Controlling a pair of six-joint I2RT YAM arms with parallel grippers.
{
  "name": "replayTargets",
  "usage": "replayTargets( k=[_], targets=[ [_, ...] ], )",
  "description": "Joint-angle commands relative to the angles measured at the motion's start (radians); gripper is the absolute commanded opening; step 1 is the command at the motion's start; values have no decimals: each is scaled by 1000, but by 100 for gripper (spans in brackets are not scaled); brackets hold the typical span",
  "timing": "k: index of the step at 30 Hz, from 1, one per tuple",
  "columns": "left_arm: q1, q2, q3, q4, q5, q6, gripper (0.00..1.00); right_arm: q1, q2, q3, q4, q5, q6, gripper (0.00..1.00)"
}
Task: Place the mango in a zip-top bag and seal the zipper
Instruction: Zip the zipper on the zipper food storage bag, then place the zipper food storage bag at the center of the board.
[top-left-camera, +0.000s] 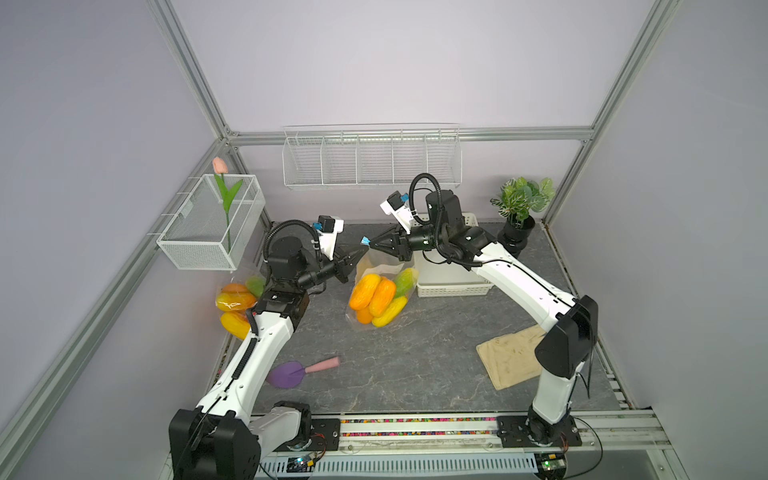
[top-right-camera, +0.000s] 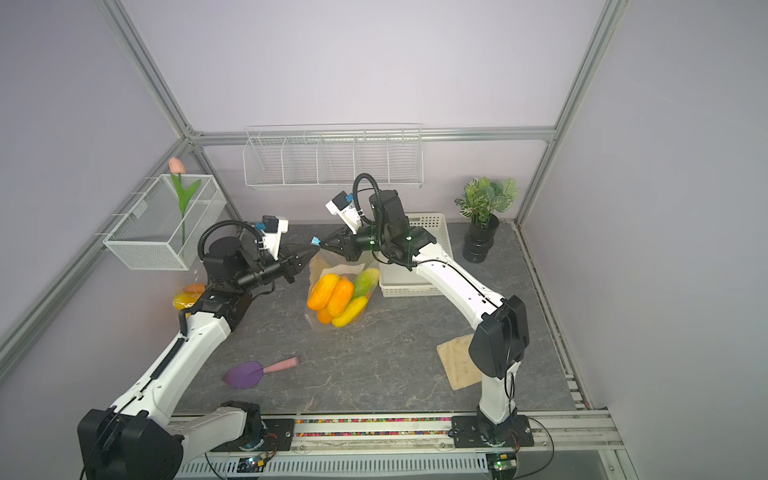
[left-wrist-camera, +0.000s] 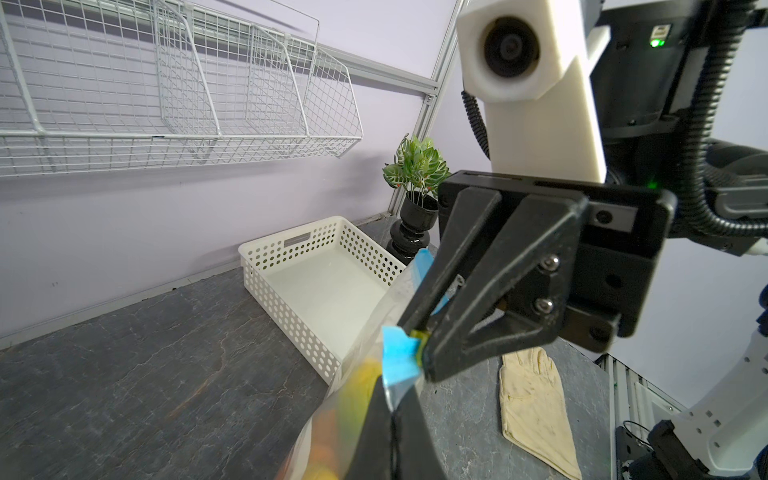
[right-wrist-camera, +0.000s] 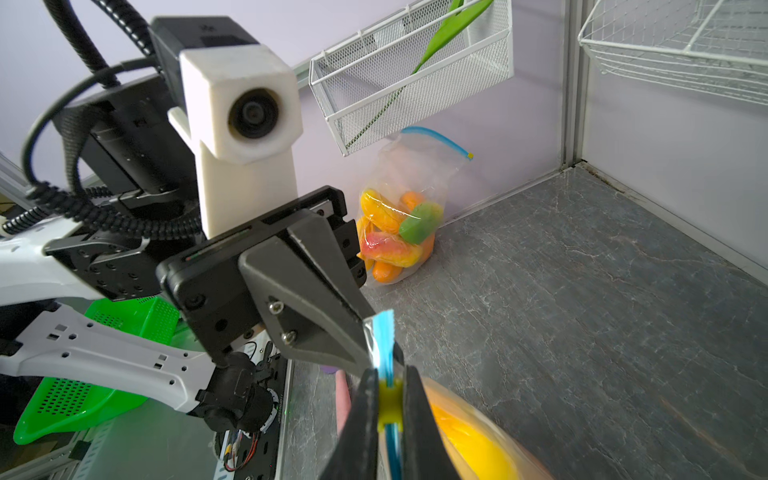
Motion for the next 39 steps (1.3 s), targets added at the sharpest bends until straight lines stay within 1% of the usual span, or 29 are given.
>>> replayTargets(
  k=[1, 4, 7, 11, 18, 22, 25, 28, 31, 34, 35, 37, 39],
  targets=[
    [13, -30, 3, 71, -43, 10, 0, -46, -63, -74, 29, 19, 28, 7],
    [13, -31, 3, 73, -54, 3, 0, -65, -87, -113, 26, 21, 23, 7],
    [13, -40, 0, 68, -94, 0, 0, -95, -122, -164, 23, 37, 24, 7],
    [13, -57, 1, 50, -172, 5, 0, -149, -197, -267, 0, 101, 20, 7],
    [13, -45, 14, 51, -318, -39, 0, -250, -348, -459, -24, 205, 26, 7],
    [13, -28, 16, 68, -374, -66, 0, -307, -403, -541, -24, 232, 44, 7],
    [13, -18, 17, 77, -381, -79, 0, -329, -411, -561, -12, 222, 62, 7],
    [13, -1, 12, 84, -385, -95, 0, -318, -375, -541, 69, 139, 138, 7],
    [13, 12, -16, 113, -435, -134, 0, -301, -356, -494, 70, 146, 161, 7],
    [13, 25, -37, 133, -504, -153, 0, -300, -380, -492, 95, 165, 180, 27],
    [13, 32, -35, 123, -551, -151, 0, -302, -398, -491, 86, 177, 177, 34],
    [14, 53, -19, 80, -679, -168, 0, -303, -449, -514, 71, 238, 175, 58],
    [19, 92, 17, 15, -779, -172, 0, -313, -524, -566, 67, 311, 171, 69]
  ],
)
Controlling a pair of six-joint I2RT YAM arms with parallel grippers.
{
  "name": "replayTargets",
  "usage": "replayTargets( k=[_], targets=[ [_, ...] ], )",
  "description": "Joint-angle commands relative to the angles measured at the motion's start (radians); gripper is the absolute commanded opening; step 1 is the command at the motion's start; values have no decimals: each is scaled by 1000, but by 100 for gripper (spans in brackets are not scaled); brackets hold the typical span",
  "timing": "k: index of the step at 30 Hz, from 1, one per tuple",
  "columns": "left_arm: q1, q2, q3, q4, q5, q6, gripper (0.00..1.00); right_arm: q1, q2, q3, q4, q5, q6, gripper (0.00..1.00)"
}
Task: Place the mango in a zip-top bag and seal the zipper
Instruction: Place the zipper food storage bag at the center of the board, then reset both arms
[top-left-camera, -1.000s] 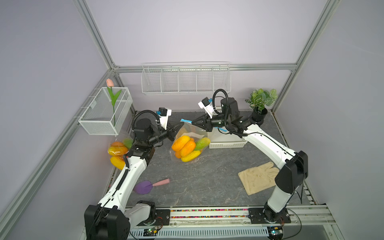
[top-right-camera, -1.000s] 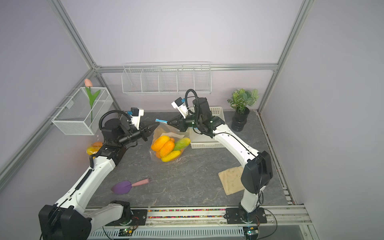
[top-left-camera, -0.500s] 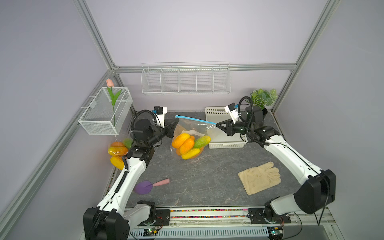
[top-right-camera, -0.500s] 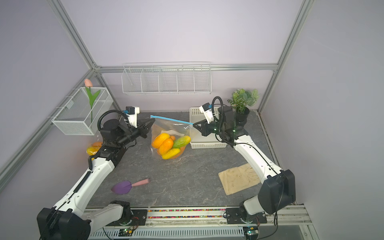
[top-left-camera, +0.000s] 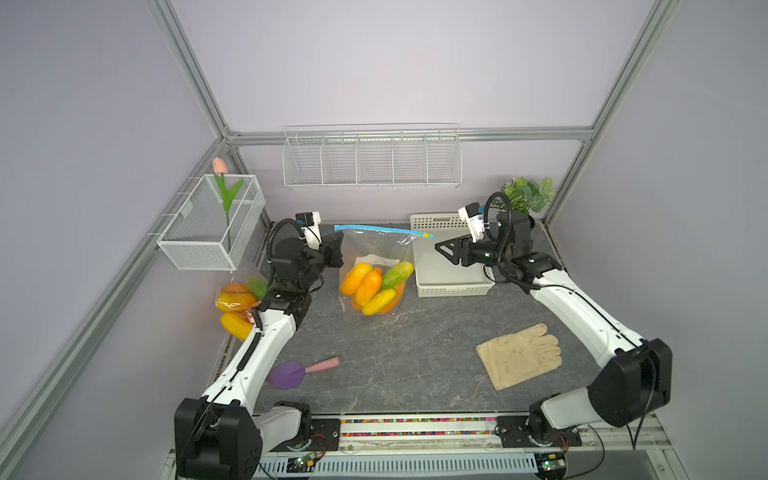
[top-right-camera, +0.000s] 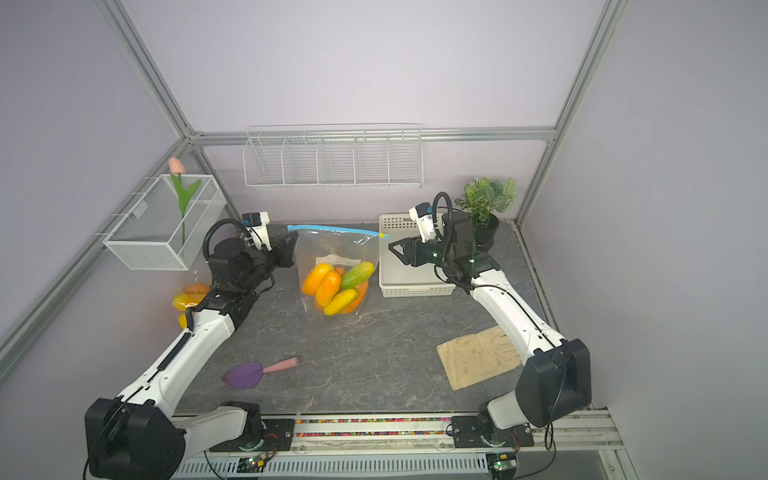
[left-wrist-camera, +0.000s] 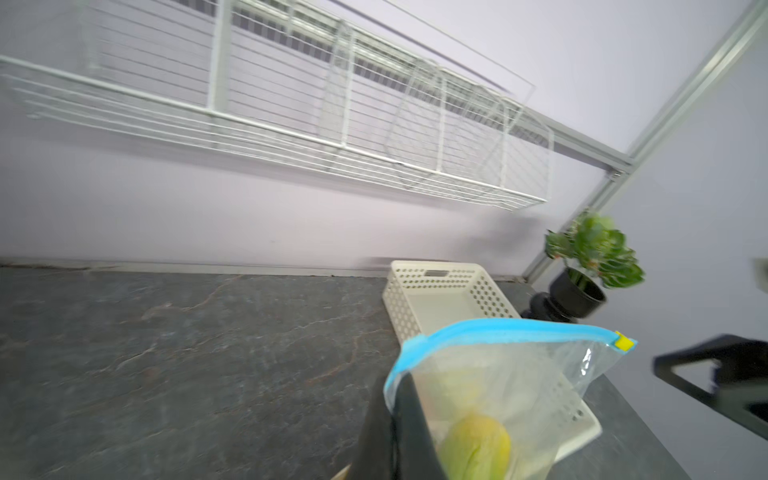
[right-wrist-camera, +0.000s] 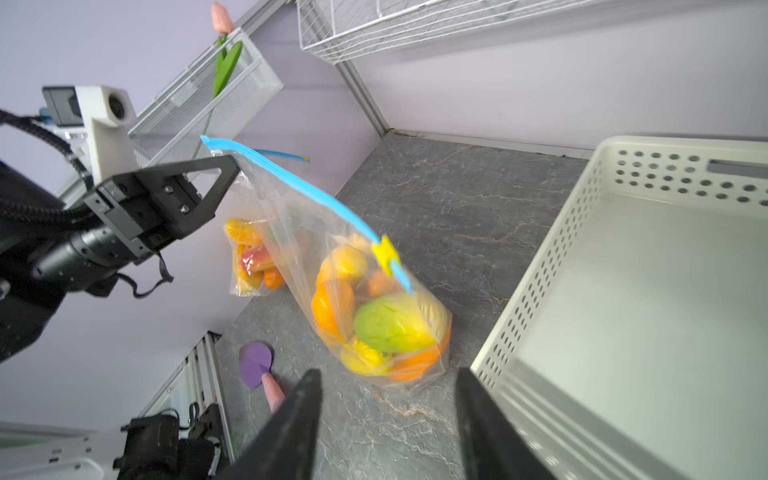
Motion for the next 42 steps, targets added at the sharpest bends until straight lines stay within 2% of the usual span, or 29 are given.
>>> replayTargets(
  k=[1, 2, 4, 5, 7, 8, 10, 13, 17, 20, 23, 25, 28, 31, 33, 35, 37, 40, 42],
  targets=[
    [14, 62, 67, -77, -259, -35, 0, -17, -160, -75, -2, 144, 7, 77],
    [24, 93, 89, -108, -281, -37, 0, -22, -210, -113, -12, 201, -2, 86],
    [36, 150, 133, -148, -320, -42, 0, -31, -307, -193, -26, 305, -27, 98],
    [39, 185, 167, -184, -326, -40, 1, -34, -363, -239, -32, 380, -39, 97],
    [42, 247, 262, -300, -334, -36, 29, -42, -460, -320, -34, 523, -56, 89],
    [43, 269, 317, -379, -334, -33, 46, -50, -508, -361, -32, 595, -64, 89],
    [42, 283, 376, -462, -339, -28, 100, -66, -571, -449, -14, 713, -84, 89],
    [42, 211, 338, -486, -380, -50, 99, -121, -591, -516, -17, 820, -109, 89],
    [42, -45, 47, -307, -465, -105, 99, -212, -551, -587, 10, 865, -113, 89],
    [40, -218, -178, -192, -570, -58, 99, -244, -517, -684, 149, 881, -144, 89],
    [37, -316, -386, -37, -612, 86, 99, -272, -442, -780, 326, 856, -177, 89],
    [36, -346, -474, 28, -644, 107, 99, -278, -370, -812, 409, 870, -179, 89],
    [36, -302, -599, 235, -612, 153, 99, -277, -274, -856, 550, 868, -193, 89],
    [37, -178, -655, 349, -599, 195, 99, -279, -155, -944, 852, 893, -208, 89],
    [36, -108, -692, 495, -584, 221, 100, -280, -148, -943, 873, 857, -232, 89],
    [42, -94, -685, 513, -526, 237, 100, -283, -110, -952, 957, 875, -283, 89],
    [47, -31, -665, 565, -557, 222, 100, -316, -31, -968, 1070, 843, -279, 89],
    [54, 52, -575, 494, -518, 266, 100, -334, 142, -993, 1311, 756, -302, 89],
    [54, 74, -552, 470, -468, 298, 100, -338, 71, -944, 1106, 743, -286, 89]
  ],
)
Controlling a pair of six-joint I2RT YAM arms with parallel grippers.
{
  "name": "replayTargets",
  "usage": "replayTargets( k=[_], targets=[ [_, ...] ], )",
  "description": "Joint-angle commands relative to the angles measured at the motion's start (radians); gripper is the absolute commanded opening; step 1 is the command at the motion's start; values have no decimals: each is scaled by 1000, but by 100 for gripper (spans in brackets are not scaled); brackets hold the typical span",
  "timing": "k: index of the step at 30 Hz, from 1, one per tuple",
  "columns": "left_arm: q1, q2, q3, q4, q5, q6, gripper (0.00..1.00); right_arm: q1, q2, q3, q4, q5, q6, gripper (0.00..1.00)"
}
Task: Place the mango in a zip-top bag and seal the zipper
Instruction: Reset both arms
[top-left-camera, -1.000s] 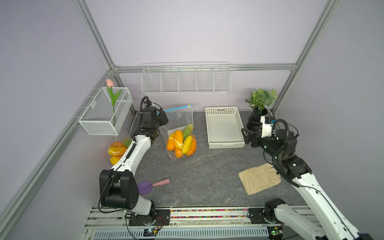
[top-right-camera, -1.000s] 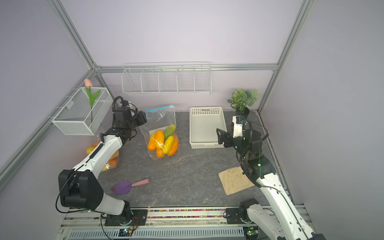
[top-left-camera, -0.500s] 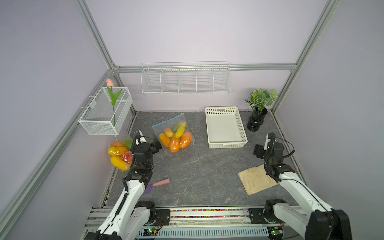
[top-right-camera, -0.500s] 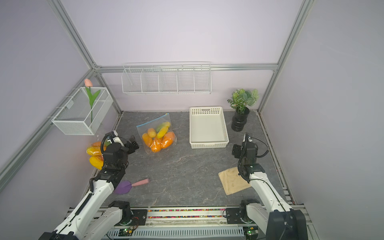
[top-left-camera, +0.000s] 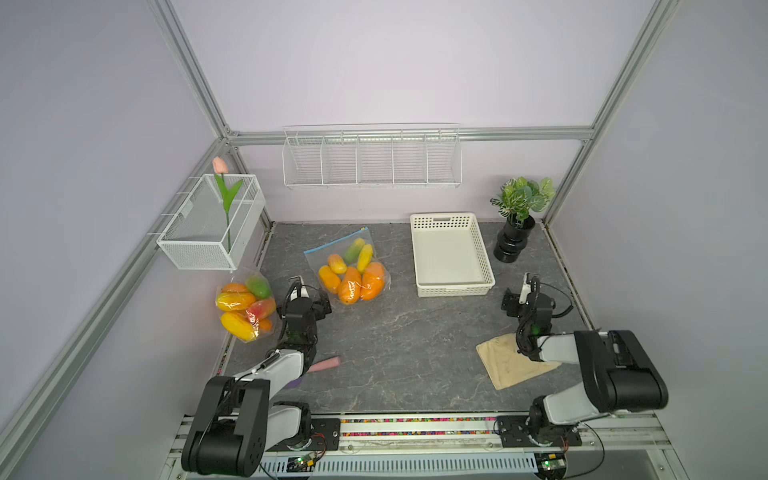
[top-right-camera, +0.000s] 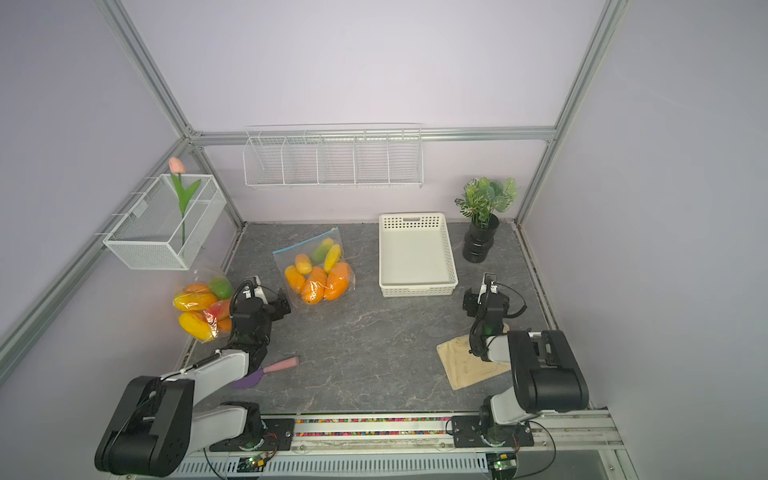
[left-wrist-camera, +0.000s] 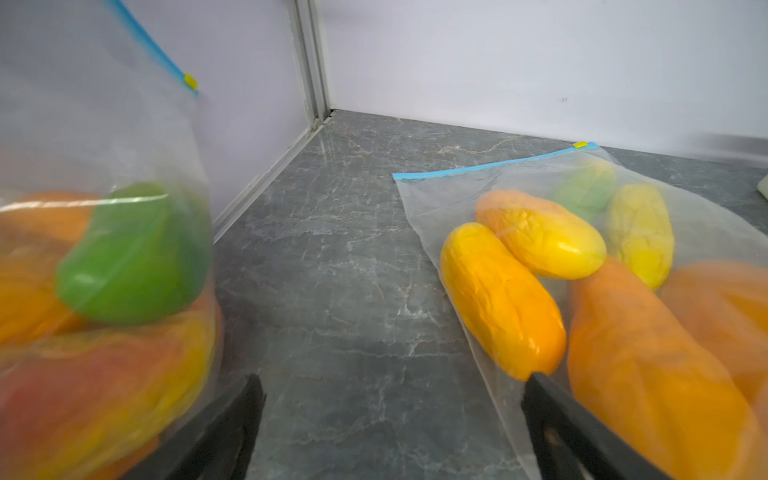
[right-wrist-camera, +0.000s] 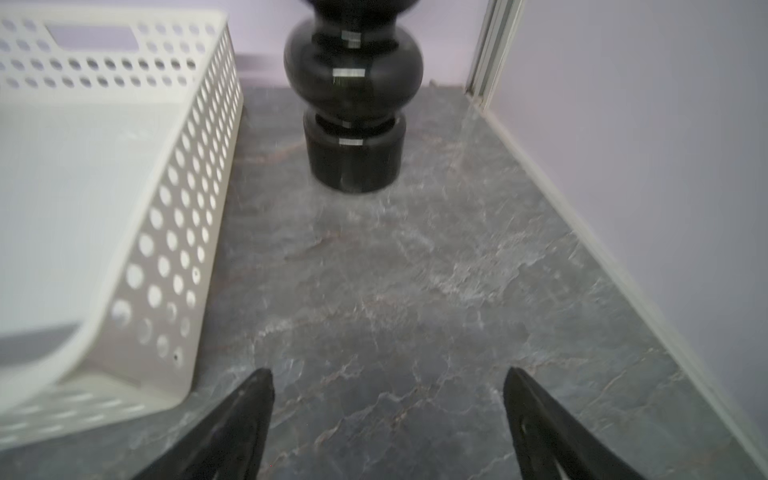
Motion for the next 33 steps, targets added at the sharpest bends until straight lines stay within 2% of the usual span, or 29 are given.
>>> replayTargets(
  k=[1, 2, 4, 6, 9, 14, 17, 19, 20, 25, 28, 31, 33],
  targets=[
    [4, 21, 48, 40, 71, 70, 100, -12, 0, 21, 94, -38, -13, 89],
    [5, 19, 45, 41, 74, 71, 100, -10, 18, 24, 114, -17, -12, 89],
    [11, 22, 49, 40, 90, 77, 100, -10, -14, 39, 33, -22, -4, 89],
    [18, 37, 72, 11, 104, 75, 100, -6, 4, 29, 89, -14, -14, 89],
    [19, 63, 106, -27, 124, 87, 100, -2, -1, 40, 54, -12, -15, 89],
    [18, 0, 29, 50, 165, 101, 100, -2, -3, 37, 57, -14, -16, 89],
    [19, -29, 13, 41, 161, 40, 100, -2, -5, 38, 53, -15, -14, 89],
    [18, -31, -23, 115, 268, 64, 100, -2, -4, 38, 53, -15, -15, 89],
    [18, -31, -11, 95, 280, 73, 100, -2, -5, 39, 53, -16, -14, 89],
    [22, -4, 27, 51, 260, 50, 100, -2, -5, 39, 53, -14, -15, 89],
    [19, -37, -30, 123, 312, 79, 100, -1, -5, 37, 53, -15, -14, 89],
    [13, -74, -90, 197, 303, 81, 100, -2, -4, 38, 53, -15, -14, 89],
    [14, -60, -63, 167, 286, 72, 100, -2, -5, 38, 53, -16, -14, 89]
  ],
)
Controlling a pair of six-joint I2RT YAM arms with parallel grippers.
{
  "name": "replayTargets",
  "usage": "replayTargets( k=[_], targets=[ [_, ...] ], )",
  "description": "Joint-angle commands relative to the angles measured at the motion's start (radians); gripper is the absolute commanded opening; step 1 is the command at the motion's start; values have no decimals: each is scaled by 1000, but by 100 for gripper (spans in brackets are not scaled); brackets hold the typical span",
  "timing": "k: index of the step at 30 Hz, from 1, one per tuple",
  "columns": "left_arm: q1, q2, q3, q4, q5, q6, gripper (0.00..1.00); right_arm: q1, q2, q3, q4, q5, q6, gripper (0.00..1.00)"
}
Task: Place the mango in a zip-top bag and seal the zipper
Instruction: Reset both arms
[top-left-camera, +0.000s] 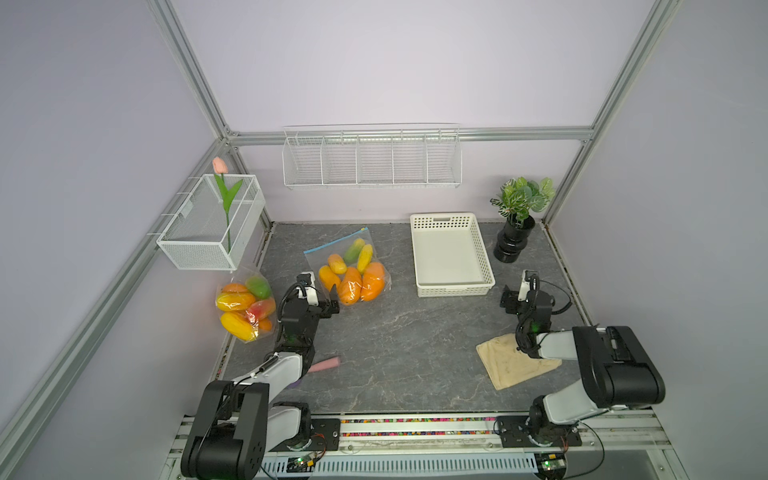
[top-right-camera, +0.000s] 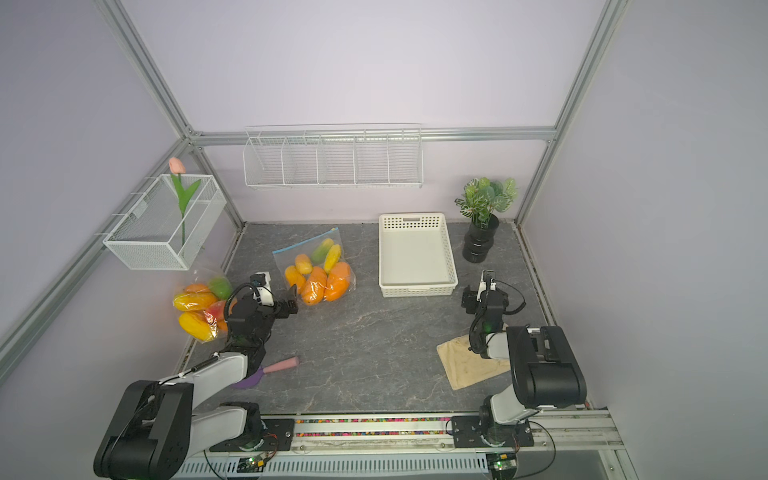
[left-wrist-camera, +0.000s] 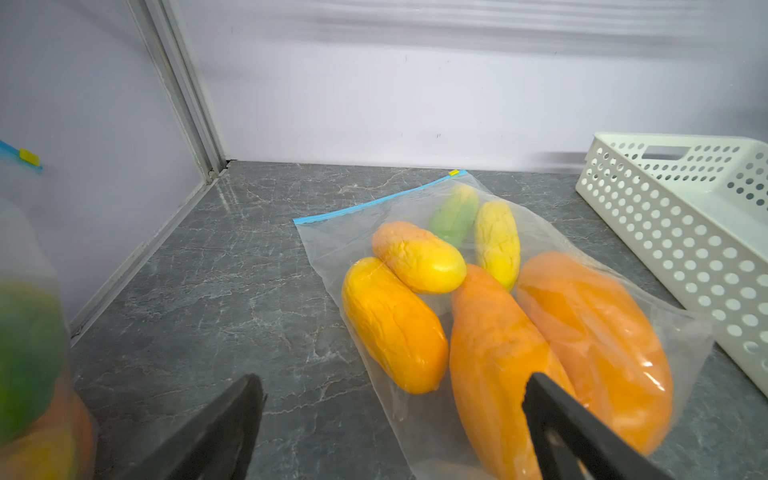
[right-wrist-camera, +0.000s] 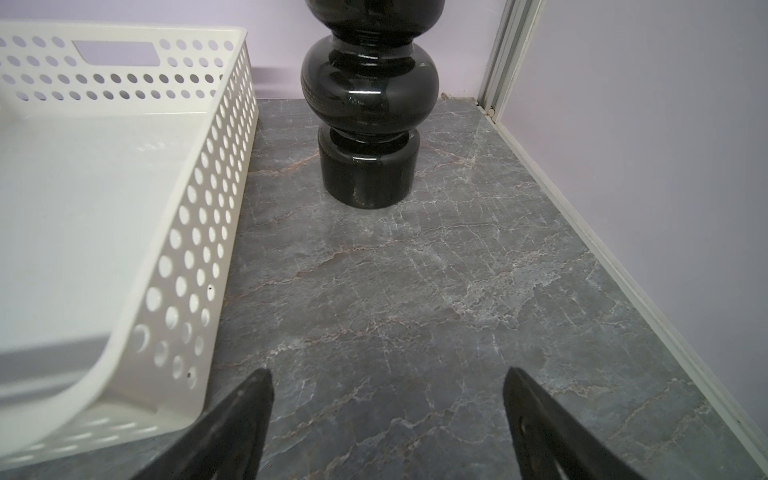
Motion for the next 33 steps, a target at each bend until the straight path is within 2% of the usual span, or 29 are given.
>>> replayTargets(
  k=[1, 5, 7, 8, 10, 11, 12, 14, 15, 17, 19, 22, 25, 28, 33],
  targets=[
    [-1, 16, 37, -3, 3, 8, 100, 3, -9, 13, 19, -2, -13, 89],
    [14, 59, 112, -105, -12, 8, 100, 2, -8, 12, 19, -2, -12, 89],
    [14, 51, 101, -103, -22, 98, 100, 2, -8, 12, 20, -2, -12, 89],
    [19, 49, 87, -71, -41, 113, 99, 3, -9, 12, 19, -1, -12, 89],
    [69, 81, 74, 5, 45, 87, 99, 3, -8, 12, 19, -3, -12, 89],
    [92, 130, 60, 78, 87, 84, 99, 3, -7, 12, 19, -3, -12, 89],
    [98, 195, 45, 179, 49, 68, 99, 3, -8, 12, 19, -1, -12, 89],
    [128, 332, 47, 337, 84, 47, 99, 2, -7, 11, 20, -3, -12, 89],
    [132, 352, 63, 323, 91, 43, 99, 2, -9, 11, 19, -2, -12, 89],
    [135, 289, 145, 75, 65, 33, 99, 3, -7, 13, 19, -2, -12, 89],
    [142, 346, 121, 212, 87, 28, 99, 2, -7, 10, 20, -2, -12, 89],
    [143, 300, 168, 38, 87, 30, 99, 3, -7, 11, 20, -1, -13, 89],
    [142, 330, 149, 131, 54, 26, 99, 2, -7, 11, 19, -2, -12, 89],
    [143, 308, 183, 25, 8, 1, 99, 3, -2, 17, 16, -2, -13, 89],
    [143, 315, 176, 54, 11, 6, 99, 3, -9, 12, 14, -5, -13, 89]
  ],
)
